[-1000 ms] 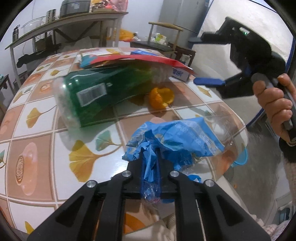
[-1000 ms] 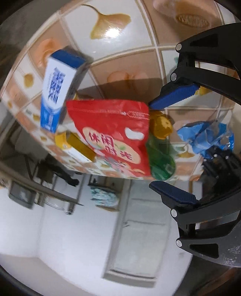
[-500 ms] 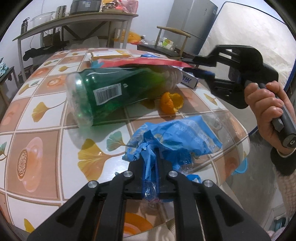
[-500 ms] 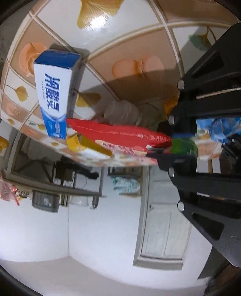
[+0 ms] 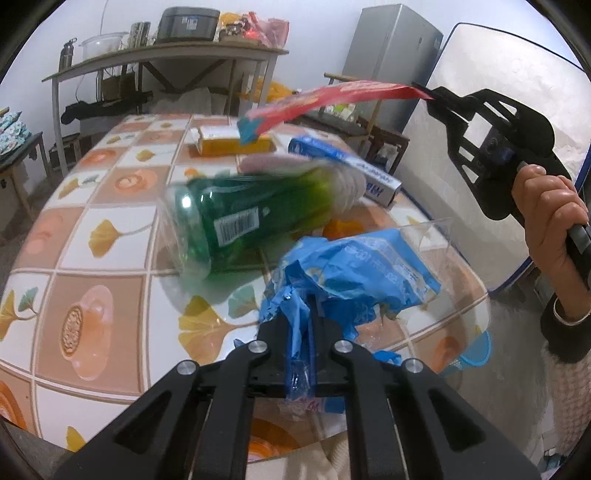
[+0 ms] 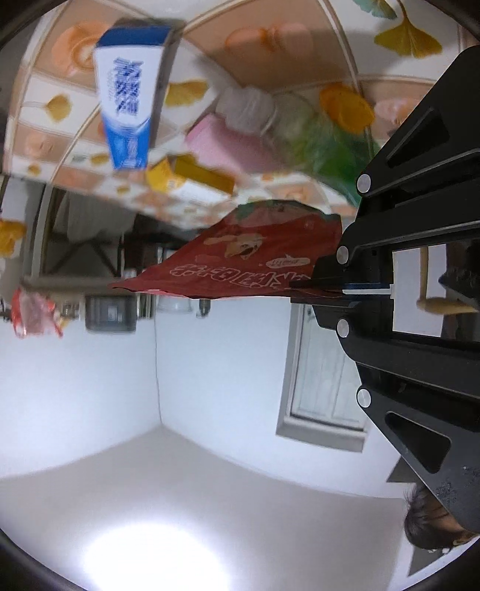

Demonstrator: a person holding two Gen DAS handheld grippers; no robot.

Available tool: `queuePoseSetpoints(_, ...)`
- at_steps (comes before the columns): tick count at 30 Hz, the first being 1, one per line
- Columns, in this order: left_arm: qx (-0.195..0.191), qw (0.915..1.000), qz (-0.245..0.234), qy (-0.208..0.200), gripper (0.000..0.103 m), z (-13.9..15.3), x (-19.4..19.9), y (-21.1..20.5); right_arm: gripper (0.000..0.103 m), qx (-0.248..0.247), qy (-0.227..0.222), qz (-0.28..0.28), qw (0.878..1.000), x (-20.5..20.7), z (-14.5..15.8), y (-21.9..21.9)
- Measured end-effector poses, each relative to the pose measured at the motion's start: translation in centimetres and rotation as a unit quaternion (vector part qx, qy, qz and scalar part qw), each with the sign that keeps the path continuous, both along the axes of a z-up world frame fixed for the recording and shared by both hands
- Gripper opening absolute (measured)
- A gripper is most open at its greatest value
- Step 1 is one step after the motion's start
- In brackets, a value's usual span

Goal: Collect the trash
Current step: 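Carry both bags to the blue wastebasket and open both grippers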

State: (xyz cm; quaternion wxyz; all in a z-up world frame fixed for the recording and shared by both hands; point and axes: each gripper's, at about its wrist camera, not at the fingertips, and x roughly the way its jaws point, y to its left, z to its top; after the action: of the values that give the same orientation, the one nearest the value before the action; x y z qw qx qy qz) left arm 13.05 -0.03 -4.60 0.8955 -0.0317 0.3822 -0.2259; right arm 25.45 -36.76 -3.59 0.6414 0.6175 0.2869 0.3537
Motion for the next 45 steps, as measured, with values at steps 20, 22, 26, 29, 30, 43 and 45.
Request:
queuePoseSetpoints(20, -0.002, 0.9706, -0.227, -0.078, 0.005, 8.0, -1.0, -17.9, 0.0, -0.206, -0.075, -0.298, 0.929, -21.5, 7.9, -19.9)
queuePoseSetpoints(22, 0.001, 0.9584, -0.278, -0.063, 0.005, 7.9, -1.2, -22.6, 0.0, -0.234, -0.051, -0.345, 0.907, -25.1, 7.3, -22.0)
queuePoseSetpoints(26, 0.012, 0.9358, -0.351, -0.027, 0.005, 6.9, -1.9, -31.5, 0.0, -0.27, 0.018, -0.416, 0.868, -30.8, 4.7, -25.5)
queuePoseSetpoints(29, 0.023, 0.9214, -0.387, 0.02, 0.005, 5.0, -1.9, -37.4, 0.0, -0.286, 0.066, -0.44, 0.849, -32.3, 2.2, -26.7)
queuePoseSetpoints(30, 0.03, 0.9172, -0.396, 0.036, 0.005, 4.2, -1.9, -39.3, 0.0, -0.292, 0.087, -0.445, 0.842, -32.8, 1.0, -27.3)
queuePoseSetpoints(43, 0.152, 0.887, -0.385, 0.204, 0.005, -11.6, 0.5, -58.6, 0.0, -0.316, 0.273, -0.414, 0.809, -31.0, -12.3, -33.4)
queuePoseSetpoints(45, 0.16, 0.8855, -0.376, 0.222, 0.005, -13.7, 1.2, -59.7, 0.0, -0.319, 0.285, -0.407, 0.807, -31.2, -13.3, -33.9)
